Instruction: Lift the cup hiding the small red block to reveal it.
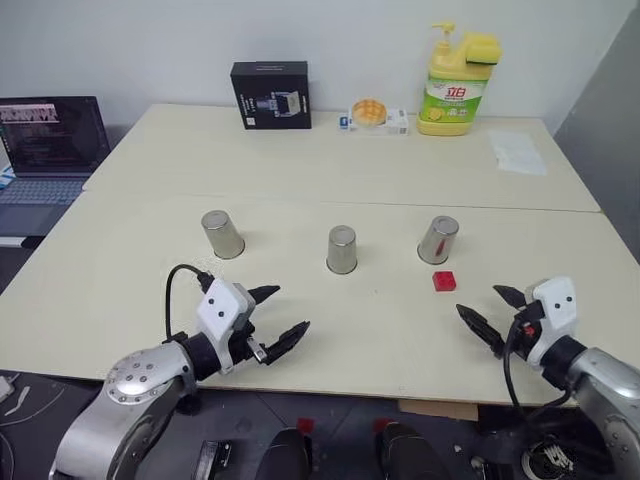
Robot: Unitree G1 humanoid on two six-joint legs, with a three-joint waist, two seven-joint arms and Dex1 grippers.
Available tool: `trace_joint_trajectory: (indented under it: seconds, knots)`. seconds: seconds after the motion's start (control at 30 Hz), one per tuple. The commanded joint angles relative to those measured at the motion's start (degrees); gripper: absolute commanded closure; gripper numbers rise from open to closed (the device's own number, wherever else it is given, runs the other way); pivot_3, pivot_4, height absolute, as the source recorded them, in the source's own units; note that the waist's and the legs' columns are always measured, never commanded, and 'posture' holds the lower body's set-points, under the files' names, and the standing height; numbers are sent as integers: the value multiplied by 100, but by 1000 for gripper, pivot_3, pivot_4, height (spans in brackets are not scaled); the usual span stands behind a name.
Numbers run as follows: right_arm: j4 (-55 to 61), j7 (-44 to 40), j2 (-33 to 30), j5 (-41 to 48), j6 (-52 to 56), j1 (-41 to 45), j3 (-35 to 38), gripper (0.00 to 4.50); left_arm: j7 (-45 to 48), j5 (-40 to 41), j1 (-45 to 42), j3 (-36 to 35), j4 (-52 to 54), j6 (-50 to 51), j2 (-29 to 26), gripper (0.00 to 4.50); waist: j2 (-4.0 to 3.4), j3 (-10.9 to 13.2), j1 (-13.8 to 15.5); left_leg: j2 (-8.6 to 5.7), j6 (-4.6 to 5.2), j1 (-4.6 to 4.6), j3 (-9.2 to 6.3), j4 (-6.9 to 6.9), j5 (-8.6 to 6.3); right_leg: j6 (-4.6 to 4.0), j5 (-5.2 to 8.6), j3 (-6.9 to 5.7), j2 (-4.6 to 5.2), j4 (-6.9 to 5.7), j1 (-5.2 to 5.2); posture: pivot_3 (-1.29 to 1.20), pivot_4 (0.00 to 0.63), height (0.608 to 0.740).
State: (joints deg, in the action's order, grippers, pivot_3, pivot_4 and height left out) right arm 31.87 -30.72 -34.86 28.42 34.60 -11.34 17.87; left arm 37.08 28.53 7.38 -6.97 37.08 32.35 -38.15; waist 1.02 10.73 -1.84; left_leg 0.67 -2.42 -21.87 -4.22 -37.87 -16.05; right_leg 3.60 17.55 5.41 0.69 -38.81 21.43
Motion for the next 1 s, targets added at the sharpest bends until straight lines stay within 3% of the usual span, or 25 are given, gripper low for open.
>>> trace_joint_trajectory:
  seconds: [0.03,1.0]
  knots:
    - [10,-307,-264,274,82,137,300,60,175,162,-148,-184,-57,23,-141,0,0,0,1,0,0,-1,0,2,0,-3,-1,0,0,0,1,0,150,740]
    - [-82,-150,-118,214,65,348,72,60,175,54,-235,-143,-214,-76,-128,0,0,0,1,0,0,-6,-6,5,-1,-23,-11,-3,3,5,2,0,150,740]
